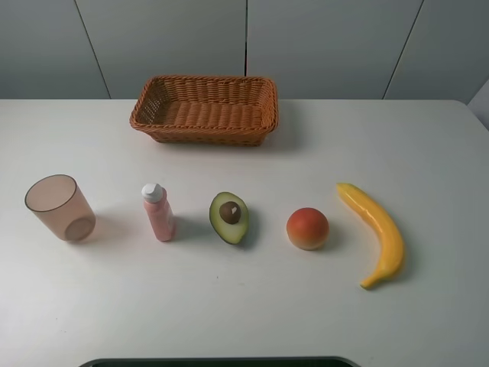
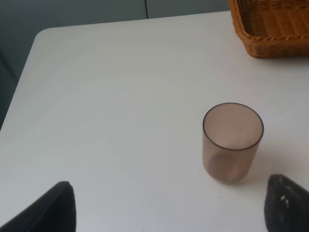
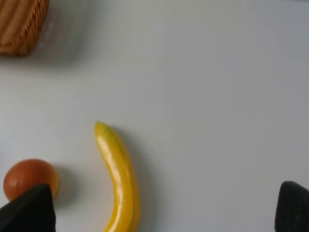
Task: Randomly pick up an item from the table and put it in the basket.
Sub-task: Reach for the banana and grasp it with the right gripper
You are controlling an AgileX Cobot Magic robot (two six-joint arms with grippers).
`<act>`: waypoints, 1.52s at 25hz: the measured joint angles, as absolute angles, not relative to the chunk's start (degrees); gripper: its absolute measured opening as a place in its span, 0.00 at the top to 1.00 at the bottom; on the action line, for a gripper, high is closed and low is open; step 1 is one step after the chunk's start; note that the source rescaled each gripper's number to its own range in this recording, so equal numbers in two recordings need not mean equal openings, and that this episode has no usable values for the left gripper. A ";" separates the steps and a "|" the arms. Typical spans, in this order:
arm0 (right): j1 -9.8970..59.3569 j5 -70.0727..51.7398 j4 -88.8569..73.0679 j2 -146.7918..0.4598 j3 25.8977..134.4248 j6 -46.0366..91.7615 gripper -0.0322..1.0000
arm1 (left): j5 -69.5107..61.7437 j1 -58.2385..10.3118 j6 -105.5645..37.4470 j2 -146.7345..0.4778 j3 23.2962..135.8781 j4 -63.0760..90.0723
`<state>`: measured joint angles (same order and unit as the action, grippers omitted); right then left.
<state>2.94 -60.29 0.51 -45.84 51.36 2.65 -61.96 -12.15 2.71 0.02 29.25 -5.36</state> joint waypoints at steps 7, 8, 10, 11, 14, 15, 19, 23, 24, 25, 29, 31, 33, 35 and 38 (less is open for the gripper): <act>9.07 -60.33 0.00 -67.95 52.78 4.17 0.03 | -61.96 -12.15 2.71 0.02 29.25 -5.36; 10.40 -59.75 0.00 -70.45 52.78 3.95 0.03 | -61.96 -12.15 2.71 0.02 29.25 -5.36; 12.13 -59.03 0.44 -74.73 52.78 3.68 0.03 | -61.96 -12.15 2.71 0.02 29.25 -5.36; 12.70 -58.88 0.44 -76.81 52.78 3.54 0.03 | -61.96 -12.15 2.71 0.02 29.25 -5.36; 13.82 -57.87 0.33 -81.31 52.32 3.29 0.03 | -61.96 -12.15 2.71 0.02 29.25 -5.36; 14.32 -57.01 0.33 -82.38 51.69 3.29 0.03 | -61.96 -12.15 2.71 0.02 29.25 -5.36; 15.28 -51.93 0.00 -85.37 47.89 3.06 0.03 | -61.96 -12.15 2.71 0.02 29.25 -5.36; 15.28 -44.95 0.45 -87.69 43.27 3.06 0.03 | -61.96 -12.15 2.71 0.02 29.25 -5.36; 15.28 -43.13 0.85 -88.35 42.21 3.06 0.03 | -61.96 -12.15 2.71 0.02 29.25 -5.36; 15.28 -41.66 1.20 -89.25 41.31 3.06 0.03 | -61.96 -12.15 2.71 0.02 29.25 -5.36; 15.28 -38.46 2.92 -93.80 40.04 3.31 0.03 | -61.96 -12.15 2.71 0.02 29.25 -5.36; 15.28 -36.17 4.08 -95.79 40.03 3.57 0.03 | -61.96 -12.15 2.71 0.02 29.25 -5.36; 15.28 -34.32 4.45 -98.03 39.94 3.55 0.03 | -61.96 -12.15 2.71 0.02 29.25 -5.36; 15.28 -32.88 4.80 -100.02 39.94 3.64 0.03 | -61.96 -12.15 2.71 0.02 29.25 -5.36; 15.28 -31.29 4.97 -101.66 39.94 3.64 0.03 | -61.96 -12.15 2.71 0.02 29.25 -5.36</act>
